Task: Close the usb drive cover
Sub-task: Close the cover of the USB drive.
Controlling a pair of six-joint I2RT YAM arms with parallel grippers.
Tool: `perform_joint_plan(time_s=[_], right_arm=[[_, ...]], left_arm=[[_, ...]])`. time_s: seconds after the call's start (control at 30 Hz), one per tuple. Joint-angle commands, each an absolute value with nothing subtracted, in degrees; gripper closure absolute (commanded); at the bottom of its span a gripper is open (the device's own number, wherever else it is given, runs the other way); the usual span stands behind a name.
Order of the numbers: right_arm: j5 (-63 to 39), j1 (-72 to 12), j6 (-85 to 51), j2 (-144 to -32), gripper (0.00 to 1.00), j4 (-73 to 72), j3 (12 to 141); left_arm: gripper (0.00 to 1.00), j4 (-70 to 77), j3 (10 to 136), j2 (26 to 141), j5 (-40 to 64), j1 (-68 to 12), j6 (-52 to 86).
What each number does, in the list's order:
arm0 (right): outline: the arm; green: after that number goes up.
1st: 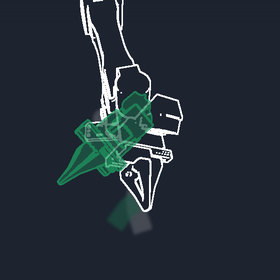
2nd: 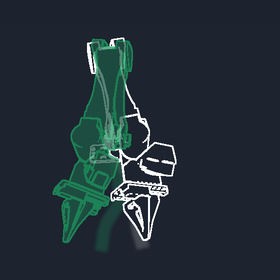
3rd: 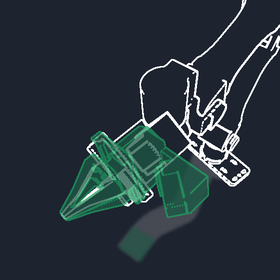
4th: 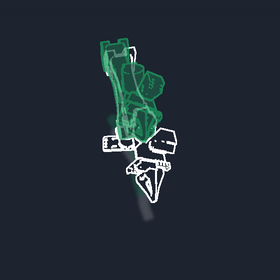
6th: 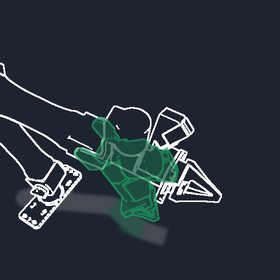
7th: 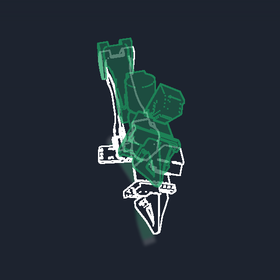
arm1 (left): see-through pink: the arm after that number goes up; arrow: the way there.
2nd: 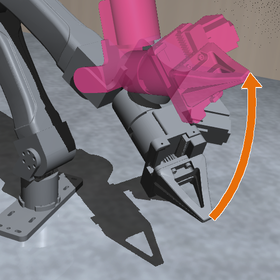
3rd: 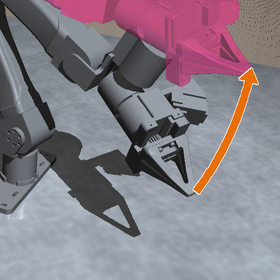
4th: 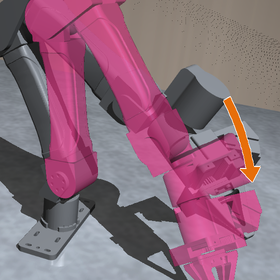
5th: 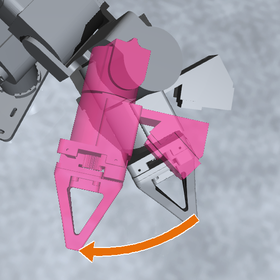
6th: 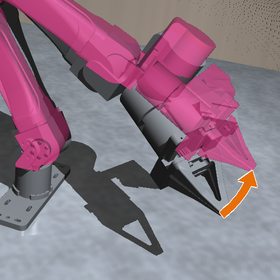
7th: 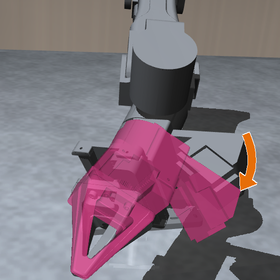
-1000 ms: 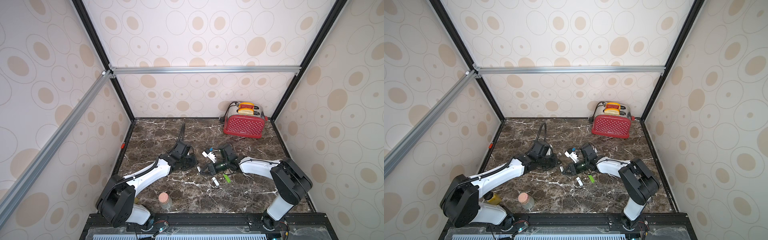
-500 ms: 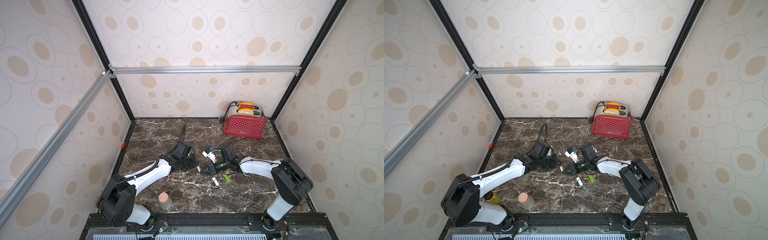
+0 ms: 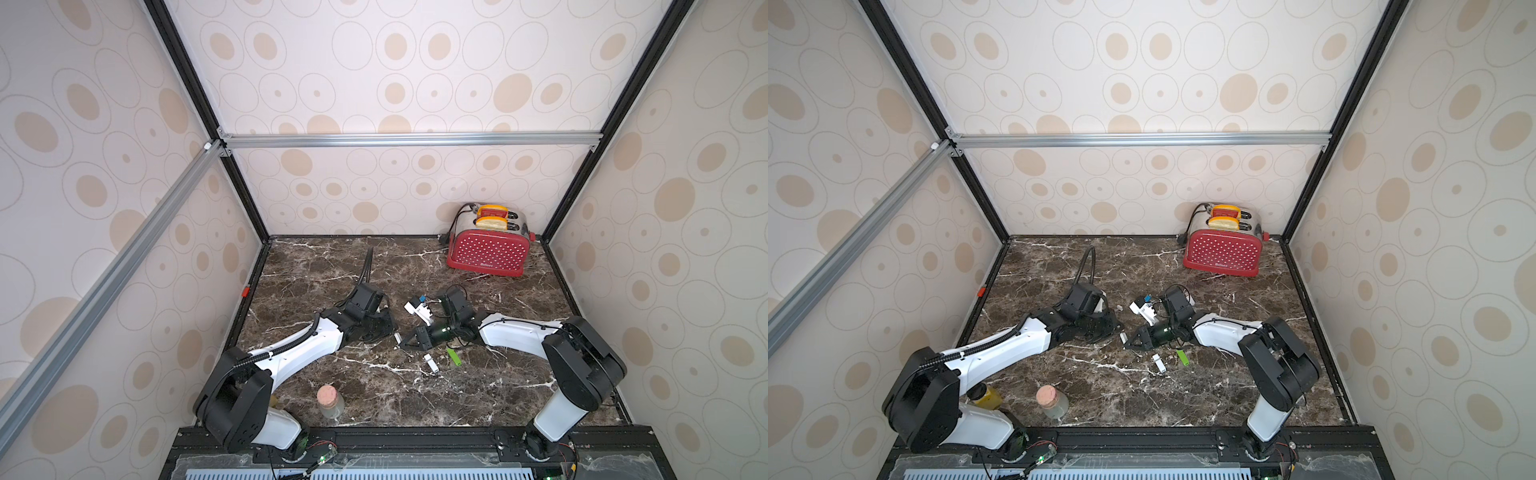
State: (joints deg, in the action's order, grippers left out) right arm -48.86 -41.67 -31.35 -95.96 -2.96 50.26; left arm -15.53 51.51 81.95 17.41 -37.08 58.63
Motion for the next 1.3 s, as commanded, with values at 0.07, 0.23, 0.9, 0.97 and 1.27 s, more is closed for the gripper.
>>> perform_joint_plan(time_s=[0.07, 0.23, 0.9, 0.97, 1.27], right_arm=[[-48.94, -41.37, -30.86, -94.86, 1.0, -3.47, 52.2], [-48.65, -40.82, -30.56, -94.49, 1.0, -2.87, 51.89], [-47.35, -39.53, -28.33, -94.2, 1.0, 1.27, 53.79], [-47.05, -39.54, -28.48, -94.31, 1.0, 1.14, 53.79], [-45.74, -39.0, -28.46, -93.49, 1.0, 1.22, 53.69]], left_arm=[[1.0, -16.57, 52.1, 82.14, 17.27, -38.06, 57.83], [1.0, -17.32, 52.4, 82.09, 17.51, -38.24, 57.87], [1.0, -19.27, 53.99, 81.98, 17.57, -40.16, 58.62], [1.0, -20.01, 54.47, 82.17, 17.23, -40.64, 58.75], [1.0, -22.76, 55.28, 82.57, 15.54, -42.71, 59.41]])
